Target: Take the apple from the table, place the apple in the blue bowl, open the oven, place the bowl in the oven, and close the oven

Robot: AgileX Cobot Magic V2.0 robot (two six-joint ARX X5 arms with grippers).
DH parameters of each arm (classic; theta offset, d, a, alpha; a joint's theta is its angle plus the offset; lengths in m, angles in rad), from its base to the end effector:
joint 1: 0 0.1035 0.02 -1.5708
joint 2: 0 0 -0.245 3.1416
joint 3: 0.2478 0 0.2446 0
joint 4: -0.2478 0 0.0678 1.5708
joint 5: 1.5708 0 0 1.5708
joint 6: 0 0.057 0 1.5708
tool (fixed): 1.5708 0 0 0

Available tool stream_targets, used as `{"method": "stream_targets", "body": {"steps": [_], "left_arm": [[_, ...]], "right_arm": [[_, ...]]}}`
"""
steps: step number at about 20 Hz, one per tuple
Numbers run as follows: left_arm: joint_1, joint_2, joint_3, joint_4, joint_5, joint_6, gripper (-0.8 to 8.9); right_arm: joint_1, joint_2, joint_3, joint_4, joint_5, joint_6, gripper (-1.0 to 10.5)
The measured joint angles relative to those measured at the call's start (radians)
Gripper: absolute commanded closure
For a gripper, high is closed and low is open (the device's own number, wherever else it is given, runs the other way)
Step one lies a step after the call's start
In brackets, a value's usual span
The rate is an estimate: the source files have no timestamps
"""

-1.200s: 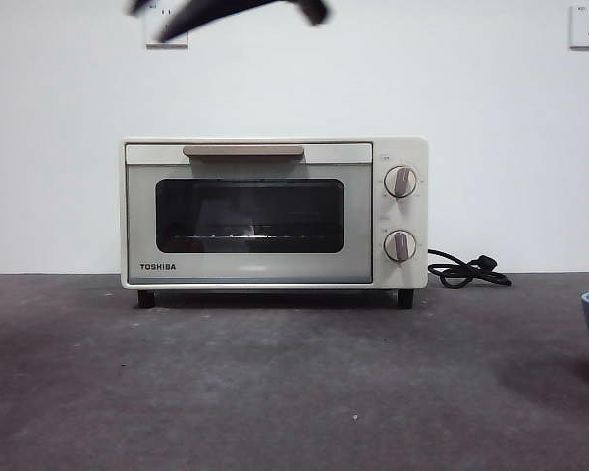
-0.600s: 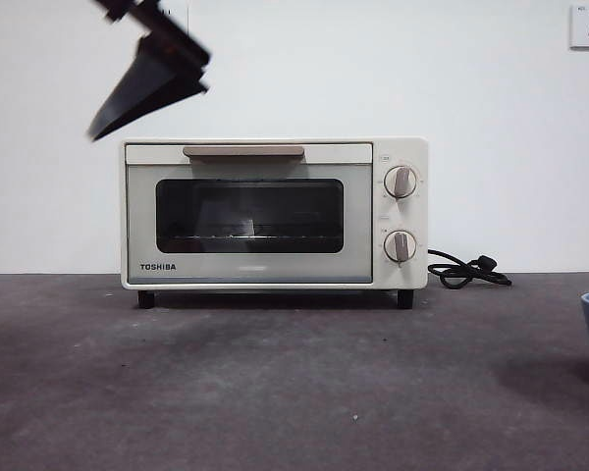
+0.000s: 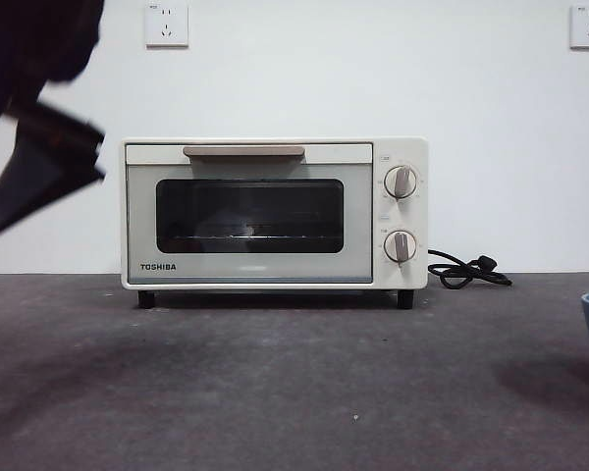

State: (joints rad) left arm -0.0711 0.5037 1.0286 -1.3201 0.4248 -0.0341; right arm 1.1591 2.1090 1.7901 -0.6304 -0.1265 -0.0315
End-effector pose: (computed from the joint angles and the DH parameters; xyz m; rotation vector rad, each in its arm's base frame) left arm 0.0626 -0.0280 0.3070 -0.1729 0.7988 -0.4559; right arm 0.1783 0.4262 0.1954 -0.5258 0.8638 1.1976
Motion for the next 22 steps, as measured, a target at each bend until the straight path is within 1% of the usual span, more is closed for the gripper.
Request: {"method": "stream_targets", "body": {"steps": [3,6,7,10,17,21,22], "left_arm": [[0.000,0.000,0.000,0.000,-0.036,0.001,8.18],[0.000,0.000,0.000,0.000,-0.175,0.016,8.18],[-0.001,0.000,0.000,0.000,-0.193,0.017,8.18],[-0.005,0.000,0.000,0.000,-0.192,0.018,8.18],[-0.006,0.000,0.000,0.000,-0.186,0.019,8.18],[-0.006,0.000,0.000,0.000,-0.186,0.019,8.18],[-0.006,0.000,0.000,0.000,-0.186,0.019,8.18]], "right_arm": [[0.002,0.042,0.000,0.045,-0.001,0.001,0.6],[0.002,0.051,0.000,0.060,-0.005,0.001,0.6],[0.002,0.052,0.000,0.073,-0.004,0.001,0.6],[0.002,0.065,0.000,0.113,-0.004,0.001,0.6],[0.004,0.137,0.000,0.115,-0.013,0.010,0.7],[0.004,0.154,0.000,0.132,-0.011,0.040,0.7],[0.004,0.163,0.000,0.129,-0.009,0.045,1.2]]}}
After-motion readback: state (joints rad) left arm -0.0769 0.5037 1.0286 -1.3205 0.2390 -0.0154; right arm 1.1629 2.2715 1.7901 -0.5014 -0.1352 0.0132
